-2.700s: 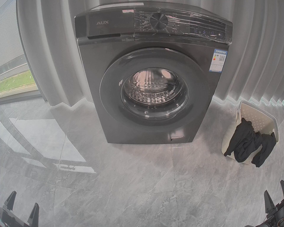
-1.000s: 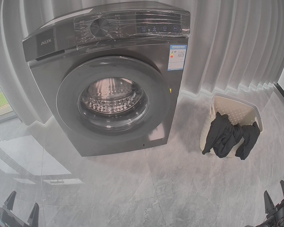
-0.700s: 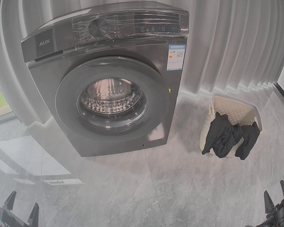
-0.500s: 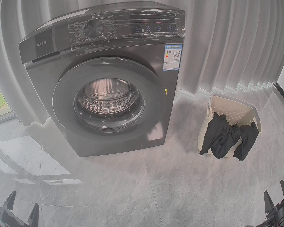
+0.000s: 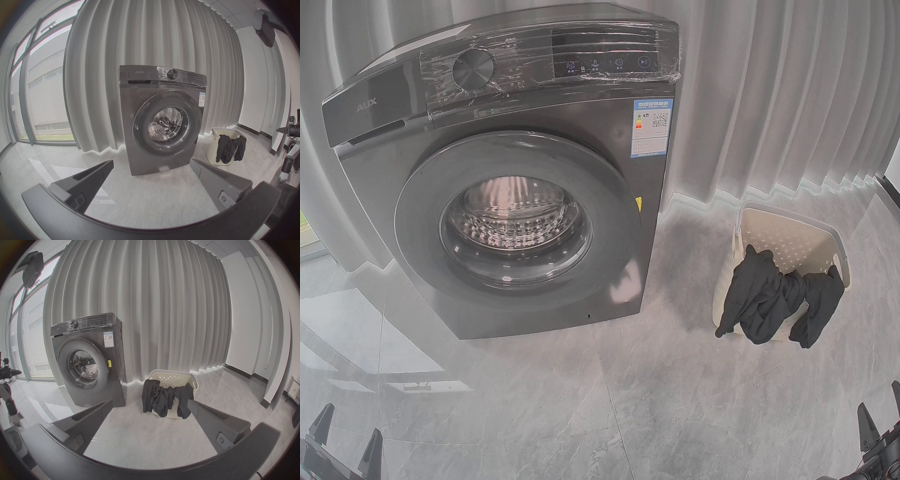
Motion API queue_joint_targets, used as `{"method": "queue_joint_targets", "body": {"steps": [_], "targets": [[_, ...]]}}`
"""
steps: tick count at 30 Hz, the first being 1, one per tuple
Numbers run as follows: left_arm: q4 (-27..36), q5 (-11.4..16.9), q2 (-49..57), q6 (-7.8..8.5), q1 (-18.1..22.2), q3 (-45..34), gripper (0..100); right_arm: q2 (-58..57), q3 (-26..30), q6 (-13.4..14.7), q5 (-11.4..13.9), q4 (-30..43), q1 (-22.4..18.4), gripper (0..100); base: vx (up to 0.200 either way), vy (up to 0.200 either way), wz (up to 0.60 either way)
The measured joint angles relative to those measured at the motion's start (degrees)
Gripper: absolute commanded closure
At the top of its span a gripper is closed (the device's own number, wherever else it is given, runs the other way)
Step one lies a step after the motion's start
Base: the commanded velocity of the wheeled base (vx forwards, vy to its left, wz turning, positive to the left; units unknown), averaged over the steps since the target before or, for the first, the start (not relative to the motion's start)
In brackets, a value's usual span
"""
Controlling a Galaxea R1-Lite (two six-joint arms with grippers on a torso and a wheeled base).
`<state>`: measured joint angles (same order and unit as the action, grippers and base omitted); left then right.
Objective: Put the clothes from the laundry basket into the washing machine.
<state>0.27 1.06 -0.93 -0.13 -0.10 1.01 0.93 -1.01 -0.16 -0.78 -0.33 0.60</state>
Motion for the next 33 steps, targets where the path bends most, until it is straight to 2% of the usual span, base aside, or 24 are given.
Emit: {"method": "queue_joint_targets", "body": {"steps": [9,15,21,33], "targets": [[0.0,0.0,0.0,0.00,0.0,0.0,0,0.0,0.0,0.0,0.0,0.0,0.0,0,0.000,0.000,0.00],[0.0,0.0,0.0,0.00,0.0,0.0,0,0.0,0.0,0.0,0.0,0.0,0.0,0,0.000,-0.200,0.00],[0.0,0.0,0.0,-0.02,0.0,0.0,0,0.0,0.0,0.0,0.0,0.0,0.0,0,0.000,0.000,0.00],[0.0,-0.1,0.0,-0.02,0.0,0.0,0,0.0,0.0,0.0,0.0,0.0,0.0,0,0.000,-0.200,0.00]]}}
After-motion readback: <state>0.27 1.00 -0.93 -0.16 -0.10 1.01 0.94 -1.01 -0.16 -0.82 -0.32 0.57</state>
